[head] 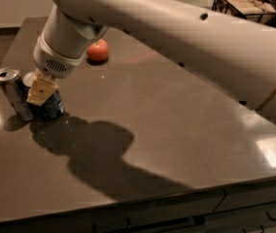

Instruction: Move pepsi can near redbull can

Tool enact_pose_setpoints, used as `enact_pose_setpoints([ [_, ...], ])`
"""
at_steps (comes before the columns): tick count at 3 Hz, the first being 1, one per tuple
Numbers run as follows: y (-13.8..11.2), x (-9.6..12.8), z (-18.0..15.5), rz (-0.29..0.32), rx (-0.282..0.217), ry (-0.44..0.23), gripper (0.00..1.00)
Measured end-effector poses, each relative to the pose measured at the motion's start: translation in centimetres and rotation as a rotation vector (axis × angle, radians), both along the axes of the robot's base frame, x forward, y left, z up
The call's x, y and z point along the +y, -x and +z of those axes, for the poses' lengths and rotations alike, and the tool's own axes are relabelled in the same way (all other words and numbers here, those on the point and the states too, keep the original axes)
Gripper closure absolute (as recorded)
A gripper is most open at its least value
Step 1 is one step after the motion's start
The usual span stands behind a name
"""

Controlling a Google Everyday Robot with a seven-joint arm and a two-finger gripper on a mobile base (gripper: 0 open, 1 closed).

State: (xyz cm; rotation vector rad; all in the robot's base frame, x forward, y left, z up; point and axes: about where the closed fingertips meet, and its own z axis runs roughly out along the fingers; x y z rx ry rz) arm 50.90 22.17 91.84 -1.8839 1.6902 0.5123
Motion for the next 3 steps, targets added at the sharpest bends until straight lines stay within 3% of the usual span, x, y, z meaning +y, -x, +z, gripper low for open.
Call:
enact_pose_setpoints([
  [1,0.12,0.08,0.04,0.002,-0.001,0.001,0.05],
  [3,0.22,0.14,0.08,0.004,-0.002,0.001,0.00],
])
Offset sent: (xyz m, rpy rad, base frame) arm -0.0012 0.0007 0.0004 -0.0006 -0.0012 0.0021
